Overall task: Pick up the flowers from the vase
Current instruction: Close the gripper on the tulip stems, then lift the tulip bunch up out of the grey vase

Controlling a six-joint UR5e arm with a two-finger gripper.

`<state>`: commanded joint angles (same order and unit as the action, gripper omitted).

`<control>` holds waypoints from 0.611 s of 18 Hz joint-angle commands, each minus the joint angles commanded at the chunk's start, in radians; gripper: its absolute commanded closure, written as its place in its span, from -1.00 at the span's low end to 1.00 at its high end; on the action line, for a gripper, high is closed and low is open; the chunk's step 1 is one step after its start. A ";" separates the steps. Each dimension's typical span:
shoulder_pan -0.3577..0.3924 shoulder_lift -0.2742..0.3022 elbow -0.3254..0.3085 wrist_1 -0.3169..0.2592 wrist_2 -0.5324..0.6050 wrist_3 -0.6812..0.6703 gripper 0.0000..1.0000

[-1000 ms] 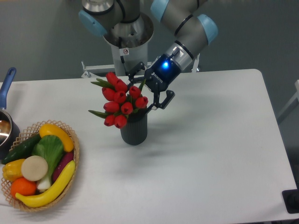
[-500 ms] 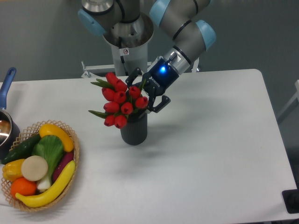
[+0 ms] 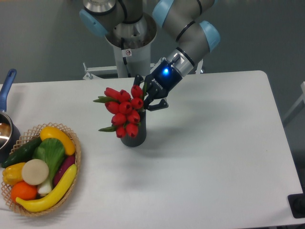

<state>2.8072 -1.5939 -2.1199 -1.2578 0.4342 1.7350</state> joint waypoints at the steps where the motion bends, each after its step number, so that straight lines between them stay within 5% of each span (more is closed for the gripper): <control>1: -0.003 0.014 -0.006 -0.008 -0.003 -0.011 0.79; 11: 0.005 0.109 -0.032 -0.011 -0.066 -0.075 0.79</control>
<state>2.8117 -1.4849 -2.1522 -1.2686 0.3683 1.6599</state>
